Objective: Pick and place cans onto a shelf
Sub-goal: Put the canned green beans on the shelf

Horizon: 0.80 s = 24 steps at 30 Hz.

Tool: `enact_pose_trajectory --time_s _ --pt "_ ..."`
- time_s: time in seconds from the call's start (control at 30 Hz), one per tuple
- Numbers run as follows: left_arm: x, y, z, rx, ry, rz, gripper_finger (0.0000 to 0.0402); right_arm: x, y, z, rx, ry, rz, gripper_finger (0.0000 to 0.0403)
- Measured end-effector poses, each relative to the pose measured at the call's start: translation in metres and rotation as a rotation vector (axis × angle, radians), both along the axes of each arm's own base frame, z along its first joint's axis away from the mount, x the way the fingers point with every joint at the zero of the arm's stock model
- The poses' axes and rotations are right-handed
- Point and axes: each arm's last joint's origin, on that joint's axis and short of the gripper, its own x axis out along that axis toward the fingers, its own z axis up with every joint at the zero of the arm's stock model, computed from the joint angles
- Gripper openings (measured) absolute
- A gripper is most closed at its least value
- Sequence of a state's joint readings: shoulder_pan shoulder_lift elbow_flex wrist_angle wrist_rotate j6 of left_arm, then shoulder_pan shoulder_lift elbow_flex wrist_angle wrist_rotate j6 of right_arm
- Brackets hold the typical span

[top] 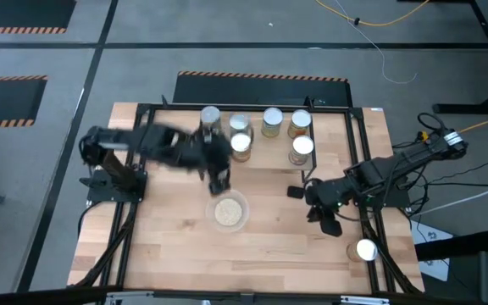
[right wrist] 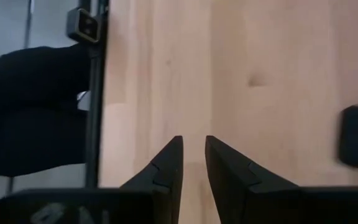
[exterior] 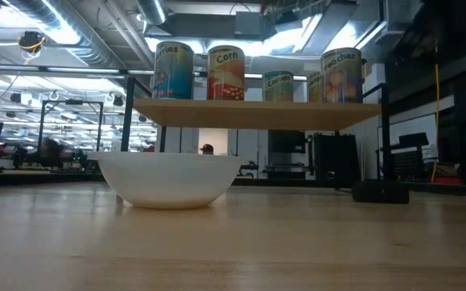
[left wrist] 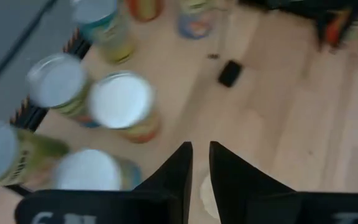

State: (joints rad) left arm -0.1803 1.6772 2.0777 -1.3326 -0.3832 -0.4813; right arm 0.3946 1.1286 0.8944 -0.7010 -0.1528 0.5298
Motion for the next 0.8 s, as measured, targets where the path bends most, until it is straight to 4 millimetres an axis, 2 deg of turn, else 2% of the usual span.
enact_pose_trajectory --time_s 0.1,0.23,0.4,0.57,0.8 --pt "-0.006 -0.049 -0.002 0.071 -0.039 -0.062 0.0045 -0.005 0.011 0.0 0.042 0.033 -0.011 0.0074" --pt "-0.004 -0.112 -0.02 0.159 -0.065 -0.149 0.0047 -0.015 0.028 0.0 0.118 0.1 -0.051 0.0074" --pt "0.002 -0.171 -0.049 0.241 -0.099 -0.217 0.0045 -0.03 0.049 0.001 0.27 0.264 -0.055 0.0074" --pt "0.019 -0.201 -0.082 0.262 -0.074 -0.266 0.0044 -0.046 0.066 0.002 0.396 0.476 -0.106 0.0074" --pt "0.036 -0.211 -0.111 0.285 -0.025 -0.268 0.0044 -0.067 0.079 -0.002 0.403 0.682 -0.263 0.0074"
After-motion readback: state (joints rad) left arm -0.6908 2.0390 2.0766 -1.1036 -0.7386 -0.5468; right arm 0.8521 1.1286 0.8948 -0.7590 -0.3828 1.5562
